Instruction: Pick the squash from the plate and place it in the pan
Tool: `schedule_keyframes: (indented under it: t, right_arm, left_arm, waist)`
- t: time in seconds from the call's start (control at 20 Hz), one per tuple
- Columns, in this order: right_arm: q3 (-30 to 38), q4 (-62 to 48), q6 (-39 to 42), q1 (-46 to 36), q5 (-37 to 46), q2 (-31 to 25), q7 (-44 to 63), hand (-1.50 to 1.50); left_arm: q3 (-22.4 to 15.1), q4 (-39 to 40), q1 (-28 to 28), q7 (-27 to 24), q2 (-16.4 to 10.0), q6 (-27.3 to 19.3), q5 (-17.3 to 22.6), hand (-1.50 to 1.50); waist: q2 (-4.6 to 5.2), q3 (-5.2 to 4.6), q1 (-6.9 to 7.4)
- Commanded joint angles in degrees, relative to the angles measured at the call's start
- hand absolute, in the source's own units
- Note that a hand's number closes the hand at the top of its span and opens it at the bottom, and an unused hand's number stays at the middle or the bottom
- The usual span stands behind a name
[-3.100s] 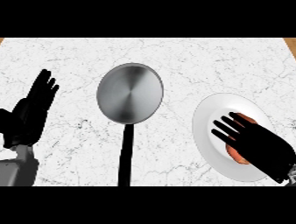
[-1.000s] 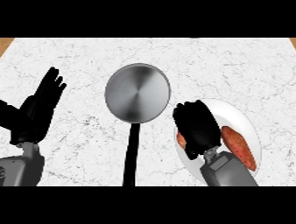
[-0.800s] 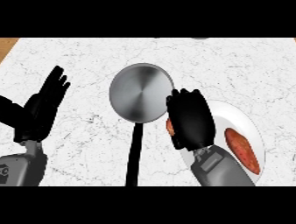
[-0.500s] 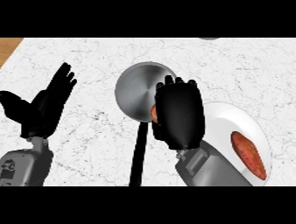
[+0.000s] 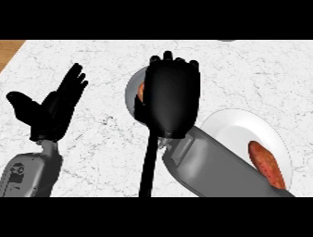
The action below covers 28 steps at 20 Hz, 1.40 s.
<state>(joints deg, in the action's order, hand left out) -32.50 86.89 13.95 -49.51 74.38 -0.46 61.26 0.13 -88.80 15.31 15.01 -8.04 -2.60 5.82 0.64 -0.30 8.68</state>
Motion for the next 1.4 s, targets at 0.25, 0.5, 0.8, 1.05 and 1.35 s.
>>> schedule_keyframes:
  t: [0.25,0.5,0.8,1.05,1.35]
  right_arm:
    - [-0.8,-13.5,-12.7,-11.1,-7.4,0.4,14.9,1.5]
    - [-0.5,-20.9,-17.8,-13.9,-10.7,0.4,12.5,1.5]
    - [0.2,-32.2,-31.3,-12.8,-15.8,0.4,1.6,1.5]
    - [-1.8,-42.5,-41.5,-9.1,-18.5,0.4,-5.0,1.5]
    - [2.1,-48.3,-44.7,-8.4,-26.5,0.5,0.4,-1.5]
  left_arm:
    - [1.7,0.4,-0.4,-0.4,-1.1,-0.1,0.1,0.0]
    - [2.1,-0.2,-2.2,-2.6,-0.9,-1.0,-0.8,0.0]
    - [4.2,-0.9,-2.8,-0.2,-2.1,0.1,1.5,0.0]
    - [3.4,0.0,-0.5,0.6,-1.0,-1.6,0.1,0.0]
    - [3.9,-1.0,-1.3,-0.4,-2.0,-0.2,0.5,0.0]
  waist:
    - [-0.01,0.16,-2.88]
    - [-0.15,0.2,-4.81]
    - [0.08,0.25,-4.93]
    - [0.17,0.28,-5.54]
    - [0.45,0.32,-4.17]
